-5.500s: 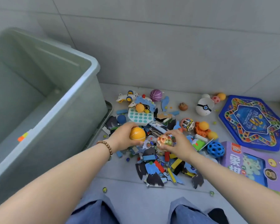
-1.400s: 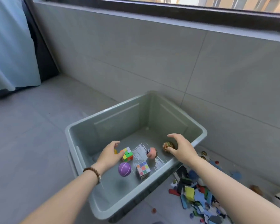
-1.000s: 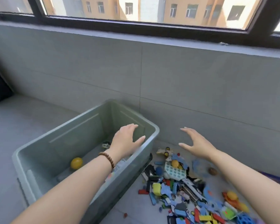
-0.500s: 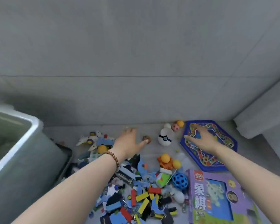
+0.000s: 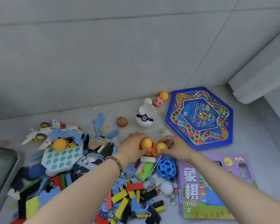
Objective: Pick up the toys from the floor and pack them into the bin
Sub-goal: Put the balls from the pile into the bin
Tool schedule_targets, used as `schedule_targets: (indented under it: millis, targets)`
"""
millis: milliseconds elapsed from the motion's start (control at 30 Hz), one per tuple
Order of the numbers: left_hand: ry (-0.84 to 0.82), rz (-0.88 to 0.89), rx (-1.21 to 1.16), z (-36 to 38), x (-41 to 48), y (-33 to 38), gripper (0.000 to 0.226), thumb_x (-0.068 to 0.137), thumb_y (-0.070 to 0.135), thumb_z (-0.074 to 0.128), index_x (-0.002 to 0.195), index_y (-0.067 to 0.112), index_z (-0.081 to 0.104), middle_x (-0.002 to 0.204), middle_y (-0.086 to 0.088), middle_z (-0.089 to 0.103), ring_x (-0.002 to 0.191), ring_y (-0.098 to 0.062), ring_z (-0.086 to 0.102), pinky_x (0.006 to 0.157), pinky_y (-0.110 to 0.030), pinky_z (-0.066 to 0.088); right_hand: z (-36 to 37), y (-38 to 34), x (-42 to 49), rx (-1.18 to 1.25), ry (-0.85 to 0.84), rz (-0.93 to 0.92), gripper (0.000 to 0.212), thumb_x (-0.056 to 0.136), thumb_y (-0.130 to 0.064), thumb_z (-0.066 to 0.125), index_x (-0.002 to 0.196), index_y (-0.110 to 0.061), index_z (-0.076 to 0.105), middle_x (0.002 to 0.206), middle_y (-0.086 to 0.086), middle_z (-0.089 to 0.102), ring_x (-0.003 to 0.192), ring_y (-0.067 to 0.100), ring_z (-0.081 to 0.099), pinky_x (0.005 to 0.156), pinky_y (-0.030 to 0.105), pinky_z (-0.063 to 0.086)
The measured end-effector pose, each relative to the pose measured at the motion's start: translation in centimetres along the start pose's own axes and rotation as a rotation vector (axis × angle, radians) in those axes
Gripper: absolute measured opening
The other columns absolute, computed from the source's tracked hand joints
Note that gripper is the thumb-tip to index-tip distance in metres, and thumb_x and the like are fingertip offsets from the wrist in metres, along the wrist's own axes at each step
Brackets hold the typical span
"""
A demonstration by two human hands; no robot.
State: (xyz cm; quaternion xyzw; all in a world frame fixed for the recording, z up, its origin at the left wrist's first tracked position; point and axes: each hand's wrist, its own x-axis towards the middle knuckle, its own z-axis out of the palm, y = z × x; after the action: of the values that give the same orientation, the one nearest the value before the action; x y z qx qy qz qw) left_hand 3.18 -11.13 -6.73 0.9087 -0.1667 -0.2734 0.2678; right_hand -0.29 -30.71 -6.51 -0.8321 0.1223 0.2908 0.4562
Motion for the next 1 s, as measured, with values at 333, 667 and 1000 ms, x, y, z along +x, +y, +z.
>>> schedule_targets:
  millis: [333,667,1000]
  targets:
    - [0.11,-0.085,-0.395,-4.7,-3.3,0.7,0.031,0.086,0.019,0.065,0.109,0.019,0.044,0.1,-0.001,0.054,0.08,-0.016,0.054,0.074,-0.033,0.05,-0.6,-4.9,-0.7,0.133,0.191,-0.06,0.028,0.082,-0.015,0.07,0.109,-0.012,0.062,0.102,0.002,0.06,0.084,0.014,0.054,0.067,0.015,0.047]
    - [0.507,-0.23,-0.304,-23.6,-25.8,-4.0,0.023,0.085,0.04,0.065,0.099,0.023,0.057,0.083,0.004,0.06,0.063,-0.009,0.053,0.056,-0.018,0.046,7.7,-28.0,-7.9,0.218,-0.091,-0.295,0.029,0.085,-0.033,0.066,0.107,-0.014,0.062,0.098,0.002,0.061,0.08,0.012,0.057,0.055,0.017,0.044]
    - [0.851,-0.63,-0.258,-27.4,-51.6,-19.3,0.017,0.083,0.034,0.069,0.093,0.024,0.06,0.091,0.0,0.065,0.083,-0.021,0.061,0.072,-0.032,0.048,31.0,-44.4,-16.9,-0.191,-0.297,-0.668,0.03,0.075,-0.03,0.077,0.099,-0.017,0.066,0.098,0.0,0.064,0.086,0.015,0.062,0.075,0.022,0.051]
